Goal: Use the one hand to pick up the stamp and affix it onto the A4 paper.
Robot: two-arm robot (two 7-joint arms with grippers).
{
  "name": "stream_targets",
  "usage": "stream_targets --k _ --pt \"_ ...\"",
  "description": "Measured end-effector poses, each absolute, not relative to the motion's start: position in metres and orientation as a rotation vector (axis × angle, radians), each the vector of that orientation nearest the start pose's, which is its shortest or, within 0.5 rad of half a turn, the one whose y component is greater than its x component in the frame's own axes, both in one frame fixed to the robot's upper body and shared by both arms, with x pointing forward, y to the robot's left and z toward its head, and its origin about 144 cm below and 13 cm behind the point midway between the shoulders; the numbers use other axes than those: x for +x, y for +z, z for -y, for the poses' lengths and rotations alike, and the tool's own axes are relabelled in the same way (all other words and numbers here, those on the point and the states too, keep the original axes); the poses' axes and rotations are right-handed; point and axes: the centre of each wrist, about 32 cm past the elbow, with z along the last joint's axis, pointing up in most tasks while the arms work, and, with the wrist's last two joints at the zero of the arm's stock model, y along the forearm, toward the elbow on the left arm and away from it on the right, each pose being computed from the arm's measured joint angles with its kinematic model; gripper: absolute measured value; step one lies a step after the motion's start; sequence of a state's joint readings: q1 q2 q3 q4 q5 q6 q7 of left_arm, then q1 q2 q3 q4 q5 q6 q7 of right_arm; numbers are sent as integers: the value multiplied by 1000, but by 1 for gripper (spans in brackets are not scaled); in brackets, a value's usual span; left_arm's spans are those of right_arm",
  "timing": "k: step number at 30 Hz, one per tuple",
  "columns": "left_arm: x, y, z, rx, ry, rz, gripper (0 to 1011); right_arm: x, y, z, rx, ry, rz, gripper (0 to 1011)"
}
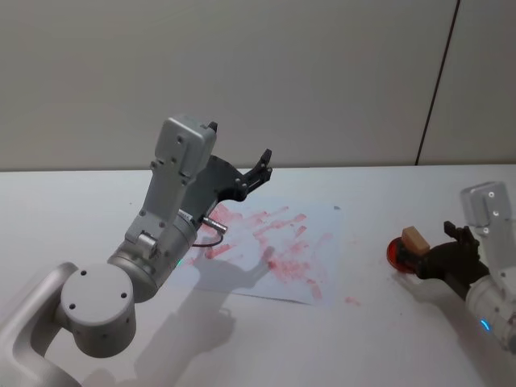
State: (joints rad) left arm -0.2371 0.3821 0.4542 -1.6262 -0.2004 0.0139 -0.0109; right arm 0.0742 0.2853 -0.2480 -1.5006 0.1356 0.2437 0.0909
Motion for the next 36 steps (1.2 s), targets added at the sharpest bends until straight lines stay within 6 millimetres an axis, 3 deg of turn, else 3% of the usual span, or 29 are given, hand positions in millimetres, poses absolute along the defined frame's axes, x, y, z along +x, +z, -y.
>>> stream_targets --k 7,11,23,28,33,36 --pt "492 1204 -198 61 1124 268 1001 478 1127 236 -373 -1252 -102 1001" --pt "492 1204 -198 61 1124 268 1001 482 1124 233 -378 -1247 -108 923" --pt "492 1204 -198 61 1124 268 1001 486 1121 229 -387 -1239 -116 588" --pt "492 1204 -198 61 1124 268 1002 487 1120 229 -389 -1237 -118 387" --pt "492 1204 -198 61 1124 268 1001 488 1120 228 -390 -1236 -119 250" --pt "492 1204 -198 61 1124 268 1002 488 1119 228 -390 -1235 -120 219"
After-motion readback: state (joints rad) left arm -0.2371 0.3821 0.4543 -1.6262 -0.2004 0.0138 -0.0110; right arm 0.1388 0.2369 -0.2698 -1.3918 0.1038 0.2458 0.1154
